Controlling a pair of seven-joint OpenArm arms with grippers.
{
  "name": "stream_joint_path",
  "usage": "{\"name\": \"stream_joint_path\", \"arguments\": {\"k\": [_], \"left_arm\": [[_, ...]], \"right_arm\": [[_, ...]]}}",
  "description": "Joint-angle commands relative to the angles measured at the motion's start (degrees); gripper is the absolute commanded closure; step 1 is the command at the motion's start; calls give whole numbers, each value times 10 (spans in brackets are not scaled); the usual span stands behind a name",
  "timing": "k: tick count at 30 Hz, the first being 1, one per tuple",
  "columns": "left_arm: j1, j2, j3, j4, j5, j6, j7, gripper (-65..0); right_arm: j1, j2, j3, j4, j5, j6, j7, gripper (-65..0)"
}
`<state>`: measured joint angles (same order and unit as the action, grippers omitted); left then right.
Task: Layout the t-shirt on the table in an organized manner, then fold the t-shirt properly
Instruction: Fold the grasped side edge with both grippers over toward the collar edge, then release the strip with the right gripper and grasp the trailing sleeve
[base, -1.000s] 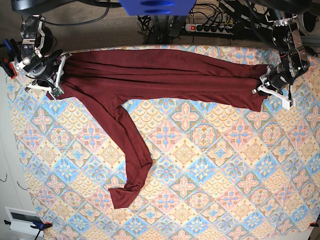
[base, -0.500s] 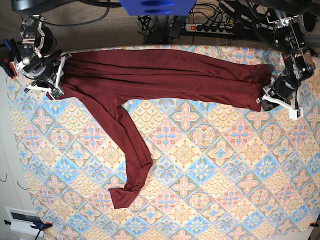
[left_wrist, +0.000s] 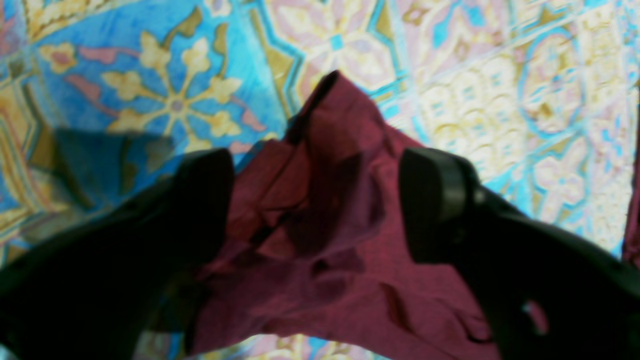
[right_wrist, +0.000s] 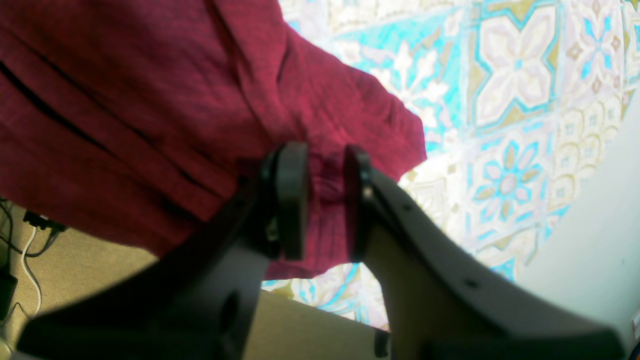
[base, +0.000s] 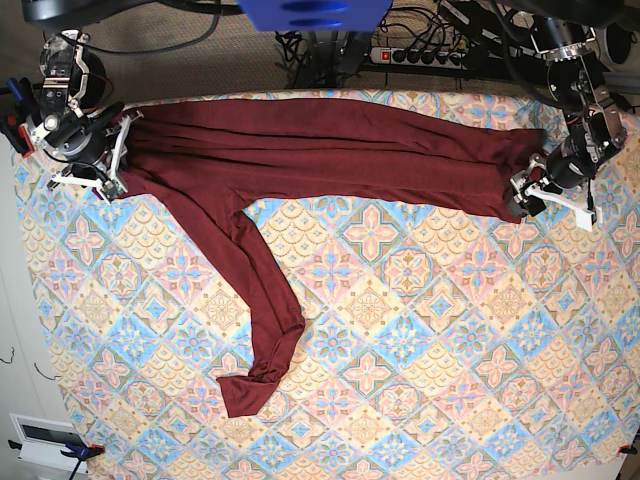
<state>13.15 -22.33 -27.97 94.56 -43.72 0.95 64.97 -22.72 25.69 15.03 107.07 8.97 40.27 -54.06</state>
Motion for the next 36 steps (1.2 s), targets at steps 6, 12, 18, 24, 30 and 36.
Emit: {"name": "stream_joint_path", "arguments": {"k": [6, 12, 18, 24, 30, 36], "left_arm": [[-6, 4, -89, 10, -41, -4, -7, -543], [-4, 3, -142, 10, -124, -4, -6, -544], [-4, 4, -174, 10, -173, -4, -5, -544], [-4, 5, -174, 10, -237, -4, -5, -544], [-4, 5, -171, 10, -280, -4, -5, -544], [-4, 6, -171, 10, -281, -4, 8, -544]], "right_arm": [[36, 8, 7, 28, 1, -3, 6, -206], [107, 5, 1, 27, 2, -3, 3, -217], [177, -44, 0, 23, 2, -3, 3, -217], [252, -84, -77, -4, 2, -3, 2, -221], [306, -91, -131, -71, 2, -3, 3, -336], [328, -117, -134, -180, 2, -3, 9, -378]]}}
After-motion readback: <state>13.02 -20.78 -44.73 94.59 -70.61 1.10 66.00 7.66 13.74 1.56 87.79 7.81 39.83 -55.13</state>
